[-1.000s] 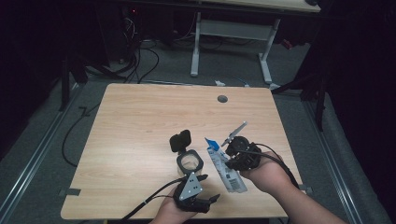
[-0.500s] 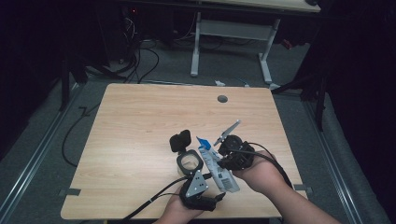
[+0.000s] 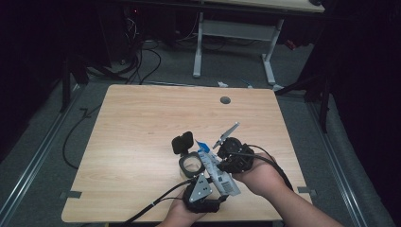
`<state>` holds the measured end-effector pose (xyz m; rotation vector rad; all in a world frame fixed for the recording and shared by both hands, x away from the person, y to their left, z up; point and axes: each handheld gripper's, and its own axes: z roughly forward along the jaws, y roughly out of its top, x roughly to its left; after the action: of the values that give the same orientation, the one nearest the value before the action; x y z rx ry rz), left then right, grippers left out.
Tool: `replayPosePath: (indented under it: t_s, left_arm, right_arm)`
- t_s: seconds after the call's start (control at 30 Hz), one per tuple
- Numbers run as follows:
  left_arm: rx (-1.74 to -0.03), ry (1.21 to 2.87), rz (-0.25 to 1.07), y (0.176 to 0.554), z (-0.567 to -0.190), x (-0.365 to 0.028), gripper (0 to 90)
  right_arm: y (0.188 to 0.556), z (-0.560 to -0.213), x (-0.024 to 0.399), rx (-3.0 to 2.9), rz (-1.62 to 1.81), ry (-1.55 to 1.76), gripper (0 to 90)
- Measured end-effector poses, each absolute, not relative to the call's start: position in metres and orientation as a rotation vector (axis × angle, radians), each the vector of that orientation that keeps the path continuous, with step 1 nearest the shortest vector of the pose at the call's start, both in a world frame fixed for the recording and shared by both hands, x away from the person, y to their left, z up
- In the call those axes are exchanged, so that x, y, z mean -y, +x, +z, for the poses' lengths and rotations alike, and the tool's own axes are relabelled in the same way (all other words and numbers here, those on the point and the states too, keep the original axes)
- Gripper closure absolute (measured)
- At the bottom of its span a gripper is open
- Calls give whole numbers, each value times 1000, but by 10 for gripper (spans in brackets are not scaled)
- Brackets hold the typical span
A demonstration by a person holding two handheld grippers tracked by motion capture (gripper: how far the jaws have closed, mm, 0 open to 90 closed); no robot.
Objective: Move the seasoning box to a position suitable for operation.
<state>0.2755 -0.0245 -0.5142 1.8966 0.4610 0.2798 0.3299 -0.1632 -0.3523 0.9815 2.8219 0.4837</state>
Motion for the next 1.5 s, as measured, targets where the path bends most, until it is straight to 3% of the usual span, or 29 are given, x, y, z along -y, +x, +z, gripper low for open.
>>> replayPosePath:
  t_s: [0.47, 1.5]
  left_arm:
    - [-476, 1896, 374, 264, -511, 21, 436]
    - [-474, 1899, 413, 255, -507, 19, 457]
  right_arm:
    - [332, -352, 153, -2838, 458, 940, 897]
    - [341, -357, 138, -2877, 418, 887, 896]
